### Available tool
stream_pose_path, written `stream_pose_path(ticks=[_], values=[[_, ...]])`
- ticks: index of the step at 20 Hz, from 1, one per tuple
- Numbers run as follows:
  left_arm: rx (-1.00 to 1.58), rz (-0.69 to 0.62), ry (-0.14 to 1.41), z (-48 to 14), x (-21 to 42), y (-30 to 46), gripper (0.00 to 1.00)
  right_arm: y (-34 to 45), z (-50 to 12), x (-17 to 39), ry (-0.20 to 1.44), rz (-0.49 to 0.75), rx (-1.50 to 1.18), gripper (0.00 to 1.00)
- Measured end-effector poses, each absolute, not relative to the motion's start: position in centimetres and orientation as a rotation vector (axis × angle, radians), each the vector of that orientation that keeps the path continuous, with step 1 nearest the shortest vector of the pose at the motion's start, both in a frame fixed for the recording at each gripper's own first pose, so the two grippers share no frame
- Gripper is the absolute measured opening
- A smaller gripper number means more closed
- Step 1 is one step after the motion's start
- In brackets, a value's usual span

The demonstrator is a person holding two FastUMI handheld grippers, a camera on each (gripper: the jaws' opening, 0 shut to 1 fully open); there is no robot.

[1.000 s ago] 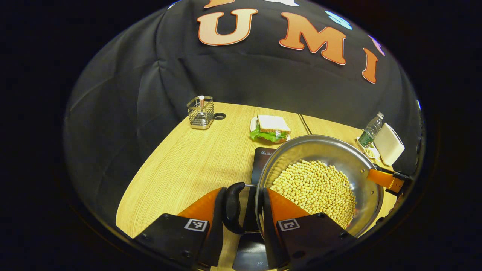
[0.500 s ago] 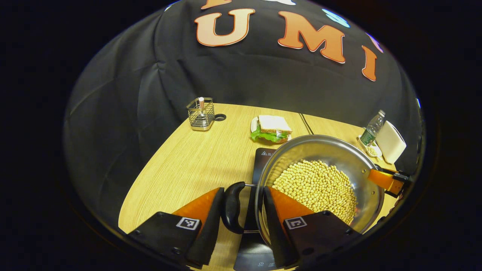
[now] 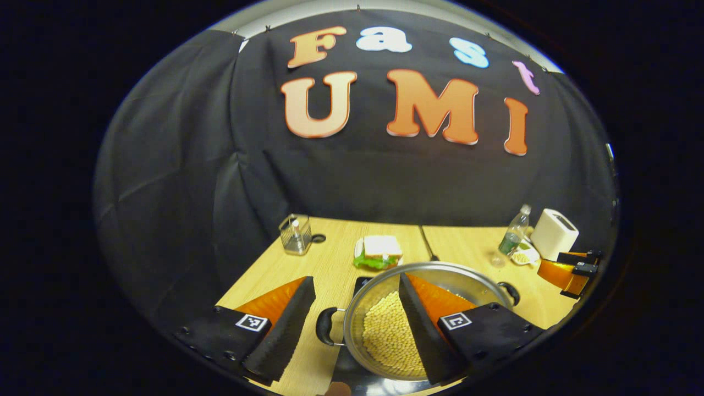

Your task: First push the handle of the pot to place it horizontally, then grasp the pot with both hands and set it on the induction cooktop.

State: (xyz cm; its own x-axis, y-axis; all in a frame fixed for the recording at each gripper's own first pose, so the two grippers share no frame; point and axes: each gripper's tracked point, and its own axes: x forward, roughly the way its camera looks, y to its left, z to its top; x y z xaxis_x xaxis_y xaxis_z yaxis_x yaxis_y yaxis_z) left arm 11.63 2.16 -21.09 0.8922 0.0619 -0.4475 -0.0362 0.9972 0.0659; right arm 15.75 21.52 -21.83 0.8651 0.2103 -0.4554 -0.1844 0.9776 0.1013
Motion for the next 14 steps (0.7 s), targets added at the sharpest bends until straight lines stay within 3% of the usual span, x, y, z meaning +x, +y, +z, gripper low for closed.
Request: stream_pose_path(ticks=[6,14], values=[[0.058,0.023,0.210,-8.0,8.6,-0.8,0.98,14.9,-11.4,11.4,0.307,0.172,0.054,0.93],[-0.056,-0.073,0.025,3.2,3.3,-3.4,0.99,8.8,0.0,4.1,0.102,0.166,0.022,0.93]])
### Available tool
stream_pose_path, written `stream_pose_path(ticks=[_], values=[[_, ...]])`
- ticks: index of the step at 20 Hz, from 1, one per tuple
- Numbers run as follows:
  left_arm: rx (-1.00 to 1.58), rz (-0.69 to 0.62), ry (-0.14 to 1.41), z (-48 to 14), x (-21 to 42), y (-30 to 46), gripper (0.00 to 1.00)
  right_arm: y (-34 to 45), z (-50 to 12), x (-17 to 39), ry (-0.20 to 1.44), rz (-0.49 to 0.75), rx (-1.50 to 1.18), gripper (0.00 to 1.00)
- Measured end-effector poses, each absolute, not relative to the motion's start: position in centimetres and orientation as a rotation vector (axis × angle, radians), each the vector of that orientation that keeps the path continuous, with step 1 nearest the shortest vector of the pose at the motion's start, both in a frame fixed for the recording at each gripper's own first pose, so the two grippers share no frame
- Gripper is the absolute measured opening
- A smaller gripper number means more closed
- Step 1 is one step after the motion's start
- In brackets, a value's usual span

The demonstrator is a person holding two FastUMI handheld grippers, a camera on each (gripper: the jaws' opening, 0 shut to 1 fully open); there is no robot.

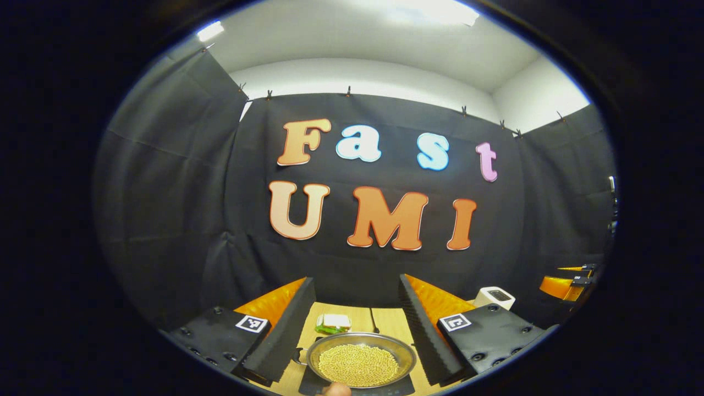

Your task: First push the handle of the pot to place it horizontally, then grasp the pot with both hands and set it on the induction cooktop.

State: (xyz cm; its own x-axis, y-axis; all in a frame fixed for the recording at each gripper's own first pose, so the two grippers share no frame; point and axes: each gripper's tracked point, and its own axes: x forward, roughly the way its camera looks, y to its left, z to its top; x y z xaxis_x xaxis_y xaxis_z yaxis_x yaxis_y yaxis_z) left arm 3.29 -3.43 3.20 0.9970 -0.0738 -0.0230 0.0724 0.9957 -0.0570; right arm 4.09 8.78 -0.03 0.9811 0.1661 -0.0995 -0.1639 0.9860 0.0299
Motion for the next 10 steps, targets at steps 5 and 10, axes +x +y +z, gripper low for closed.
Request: stream_pose_path(ticks=[5,10], values=[[-0.080,-0.033,-0.041,6.0,1.7,-1.8,0.99,6.0,3.3,1.9,0.023,0.111,-0.001,0.93],[-0.090,-0.008,-0.004,4.8,1.8,-1.3,0.99,5.7,3.2,1.1,0.019,0.105,0.007,0.93]])
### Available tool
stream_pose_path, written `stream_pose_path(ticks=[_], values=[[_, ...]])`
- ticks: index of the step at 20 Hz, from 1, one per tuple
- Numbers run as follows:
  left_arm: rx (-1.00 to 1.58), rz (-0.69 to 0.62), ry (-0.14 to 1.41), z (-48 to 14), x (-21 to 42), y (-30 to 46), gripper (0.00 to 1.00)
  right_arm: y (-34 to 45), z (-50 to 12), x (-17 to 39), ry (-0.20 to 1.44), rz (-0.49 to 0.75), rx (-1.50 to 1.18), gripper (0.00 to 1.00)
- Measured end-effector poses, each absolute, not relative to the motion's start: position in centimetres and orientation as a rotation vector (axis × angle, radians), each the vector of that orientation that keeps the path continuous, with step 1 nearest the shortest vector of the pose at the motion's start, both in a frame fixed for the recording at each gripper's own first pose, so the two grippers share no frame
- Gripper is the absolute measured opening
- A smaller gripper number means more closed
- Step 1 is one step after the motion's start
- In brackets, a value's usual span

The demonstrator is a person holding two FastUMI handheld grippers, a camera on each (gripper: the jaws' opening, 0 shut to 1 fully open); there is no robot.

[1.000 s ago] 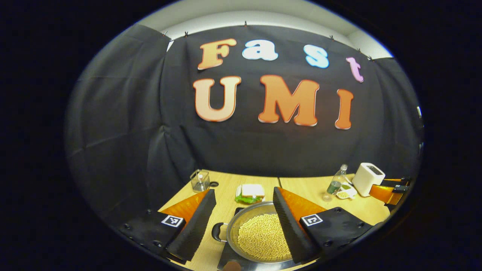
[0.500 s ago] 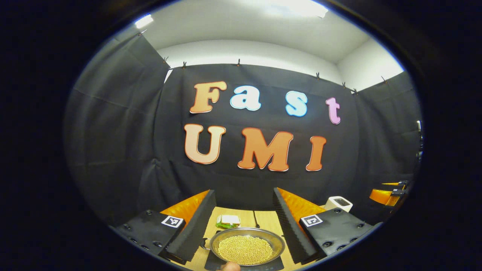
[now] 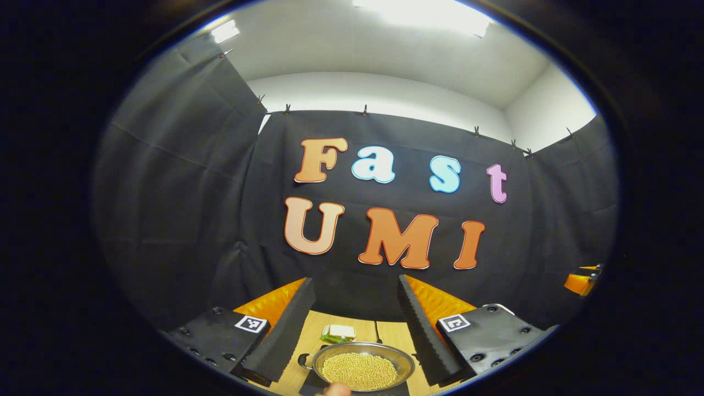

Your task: First push the handle of the pot to place it horizontally, then grasp the pot with both hands and set it on the induction cooktop.

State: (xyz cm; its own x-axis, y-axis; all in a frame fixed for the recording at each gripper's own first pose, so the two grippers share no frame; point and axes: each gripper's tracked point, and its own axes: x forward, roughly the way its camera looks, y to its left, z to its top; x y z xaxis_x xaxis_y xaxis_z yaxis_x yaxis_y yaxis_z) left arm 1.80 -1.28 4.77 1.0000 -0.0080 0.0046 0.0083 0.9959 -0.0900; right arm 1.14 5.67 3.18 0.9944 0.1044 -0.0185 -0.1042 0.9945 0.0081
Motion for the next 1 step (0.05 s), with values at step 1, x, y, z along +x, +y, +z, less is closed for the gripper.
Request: stream_pose_path(ticks=[1], values=[[-0.089,-0.007,-0.002,4.77,1.87,-1.31,0.99,5.65,3.08,1.05,0.022,0.106,0.007,0.93]])
